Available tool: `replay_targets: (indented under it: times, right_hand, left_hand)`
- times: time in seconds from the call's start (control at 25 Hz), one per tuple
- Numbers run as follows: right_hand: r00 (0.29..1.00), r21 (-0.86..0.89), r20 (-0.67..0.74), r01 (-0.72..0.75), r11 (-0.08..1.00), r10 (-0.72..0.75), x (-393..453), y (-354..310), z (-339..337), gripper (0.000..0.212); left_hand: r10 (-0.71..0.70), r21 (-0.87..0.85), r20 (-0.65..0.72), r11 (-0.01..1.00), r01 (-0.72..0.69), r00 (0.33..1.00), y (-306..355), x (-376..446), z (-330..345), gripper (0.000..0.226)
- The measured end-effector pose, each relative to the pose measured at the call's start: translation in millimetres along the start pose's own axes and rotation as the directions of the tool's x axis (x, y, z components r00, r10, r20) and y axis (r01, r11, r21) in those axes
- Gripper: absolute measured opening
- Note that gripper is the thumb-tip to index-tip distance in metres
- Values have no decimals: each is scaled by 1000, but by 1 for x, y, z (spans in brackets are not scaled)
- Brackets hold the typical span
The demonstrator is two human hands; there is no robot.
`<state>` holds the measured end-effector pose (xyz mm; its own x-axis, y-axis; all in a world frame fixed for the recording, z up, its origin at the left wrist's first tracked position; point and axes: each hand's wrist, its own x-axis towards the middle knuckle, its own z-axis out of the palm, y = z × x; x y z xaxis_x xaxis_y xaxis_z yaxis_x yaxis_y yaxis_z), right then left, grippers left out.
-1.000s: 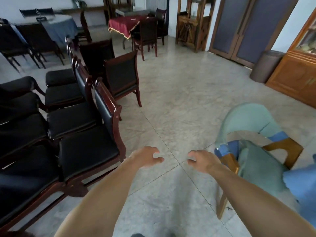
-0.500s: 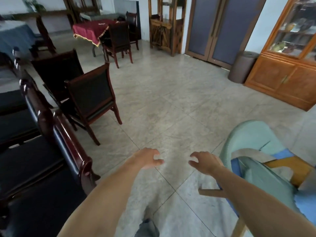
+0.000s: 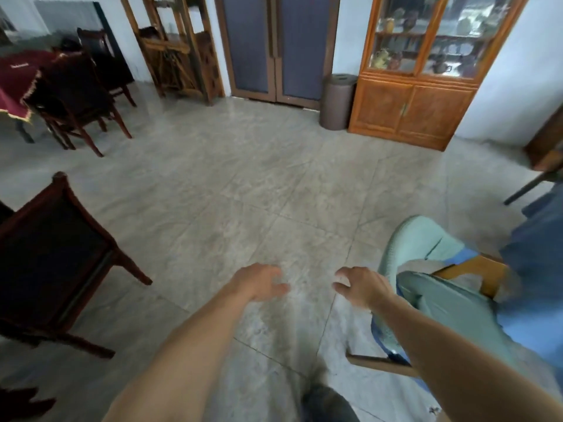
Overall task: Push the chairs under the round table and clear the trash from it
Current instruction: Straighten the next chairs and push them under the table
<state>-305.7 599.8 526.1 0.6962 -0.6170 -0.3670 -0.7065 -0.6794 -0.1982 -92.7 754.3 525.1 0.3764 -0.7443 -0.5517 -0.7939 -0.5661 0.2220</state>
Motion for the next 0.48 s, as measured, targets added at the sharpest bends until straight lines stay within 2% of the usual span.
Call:
replay_targets:
  times: [0.12, 0.32, 0.48]
  right_hand:
    - [994, 48, -39, -103, 993, 105, 39, 38, -15, 48]
    - [954, 186, -125, -246, 951, 271, 95, 109, -48, 46]
    - [886, 305, -110, -400, 864, 450, 111, 181, -61, 46]
  left_hand:
    - [122, 93, 11, 988, -122, 993, 30, 60, -36, 71]
    - [246, 244, 74, 935, -257, 966, 105, 159, -94, 73]
    - [400, 335, 133, 843, -421, 907, 197, 224, -128, 68]
